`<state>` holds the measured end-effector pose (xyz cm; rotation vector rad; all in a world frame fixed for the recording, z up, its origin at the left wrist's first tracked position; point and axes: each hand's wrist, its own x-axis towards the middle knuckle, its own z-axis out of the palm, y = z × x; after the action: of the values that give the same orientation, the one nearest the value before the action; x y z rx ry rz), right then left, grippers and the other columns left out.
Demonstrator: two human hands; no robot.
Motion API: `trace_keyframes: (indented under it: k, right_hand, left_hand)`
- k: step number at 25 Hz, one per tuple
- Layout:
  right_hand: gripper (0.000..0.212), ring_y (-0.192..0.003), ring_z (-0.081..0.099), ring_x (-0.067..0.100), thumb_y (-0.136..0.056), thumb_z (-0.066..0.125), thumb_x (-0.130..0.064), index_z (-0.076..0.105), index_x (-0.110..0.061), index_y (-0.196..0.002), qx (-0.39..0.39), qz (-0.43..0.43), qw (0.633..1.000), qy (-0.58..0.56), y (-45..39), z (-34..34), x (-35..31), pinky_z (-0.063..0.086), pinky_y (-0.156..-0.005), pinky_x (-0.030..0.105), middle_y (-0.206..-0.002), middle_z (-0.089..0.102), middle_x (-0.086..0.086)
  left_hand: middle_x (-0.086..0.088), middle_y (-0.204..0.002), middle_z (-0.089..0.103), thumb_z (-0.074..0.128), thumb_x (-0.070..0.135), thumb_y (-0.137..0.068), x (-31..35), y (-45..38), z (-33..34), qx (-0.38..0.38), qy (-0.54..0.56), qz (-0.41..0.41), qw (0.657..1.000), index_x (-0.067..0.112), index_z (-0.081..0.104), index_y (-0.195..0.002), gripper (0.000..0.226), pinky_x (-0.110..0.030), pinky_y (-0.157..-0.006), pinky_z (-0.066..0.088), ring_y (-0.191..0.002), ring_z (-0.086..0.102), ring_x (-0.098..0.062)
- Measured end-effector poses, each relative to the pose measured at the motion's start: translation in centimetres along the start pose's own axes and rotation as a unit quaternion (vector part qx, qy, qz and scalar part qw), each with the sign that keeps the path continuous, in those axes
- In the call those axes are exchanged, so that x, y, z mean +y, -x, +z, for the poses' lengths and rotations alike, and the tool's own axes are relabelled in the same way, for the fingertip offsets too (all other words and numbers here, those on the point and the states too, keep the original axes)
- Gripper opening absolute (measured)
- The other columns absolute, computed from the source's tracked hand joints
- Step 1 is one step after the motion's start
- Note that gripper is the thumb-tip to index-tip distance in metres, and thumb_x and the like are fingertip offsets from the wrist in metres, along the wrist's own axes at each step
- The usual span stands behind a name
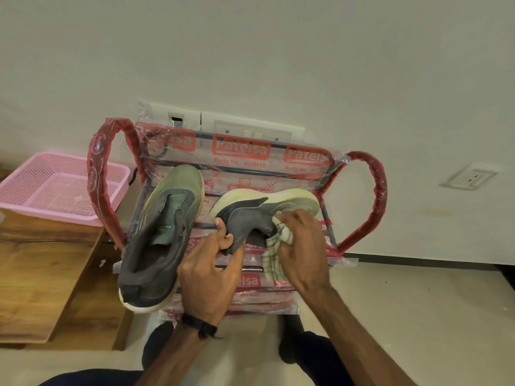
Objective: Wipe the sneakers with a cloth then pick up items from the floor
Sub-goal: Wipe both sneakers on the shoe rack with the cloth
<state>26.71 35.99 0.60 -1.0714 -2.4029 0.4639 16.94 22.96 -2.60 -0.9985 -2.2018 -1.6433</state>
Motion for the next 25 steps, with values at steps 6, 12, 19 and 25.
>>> trace_keyframes:
  k: [6,12,19,25]
  right_hand:
    - [0.059,-0.116,0.052,0.02,-0.075,0.071,0.006,0.065,-0.017,-0.129,-0.04,-0.107,0.993,0.017,0.0,-0.2,0.1,0.046,-0.1,0.033,-0.125,0.063,0.0]
    - [0.049,-0.109,0.053,0.02,-0.078,0.066,0.0,0.068,-0.013,-0.125,-0.04,-0.095,0.995,-0.018,0.0,0.2,-2.2,0.046,-0.096,0.033,-0.119,0.063,0.001]
    - [0.051,-0.112,0.054,0.024,-0.075,0.07,0.005,0.069,-0.013,-0.123,-0.036,-0.099,0.993,0.056,-2.8,-0.6,0.4,0.05,-0.096,0.046,-0.121,0.064,0.003]
    - [0.048,-0.111,0.054,0.025,-0.075,0.063,-0.005,0.068,-0.009,-0.122,-0.039,-0.2,0.979,0.026,0.0,-0.6,-3.4,0.045,-0.095,0.034,-0.121,0.066,0.007]
  left_hand:
    - [-0.003,-0.086,0.075,0.08,0.017,-0.078,-0.4,-0.1,-0.3,-0.007,-0.006,-0.012,1.0,-0.002,0.073,-0.095,0.027,-0.03,-0.072,0.06,-0.079,0.068,-0.007]
    - [-0.004,-0.085,0.075,0.082,0.015,-0.077,-0.4,-0.6,-0.4,-0.009,-0.006,-0.029,1.0,0.004,0.069,-0.087,0.019,-0.034,-0.074,0.061,-0.078,0.068,-0.009]
    - [-0.004,-0.087,0.076,0.08,0.02,-0.079,-0.5,-0.4,-0.3,-0.018,-0.02,-0.019,0.999,0.001,0.071,-0.093,0.025,-0.031,-0.074,0.061,-0.081,0.065,-0.003]
    - [-0.003,-0.094,0.076,0.084,0.013,-0.077,-1.3,0.0,-0.3,-0.046,-0.023,-0.031,0.998,0.0,0.07,-0.106,0.036,-0.031,-0.077,0.06,-0.084,0.066,-0.006]
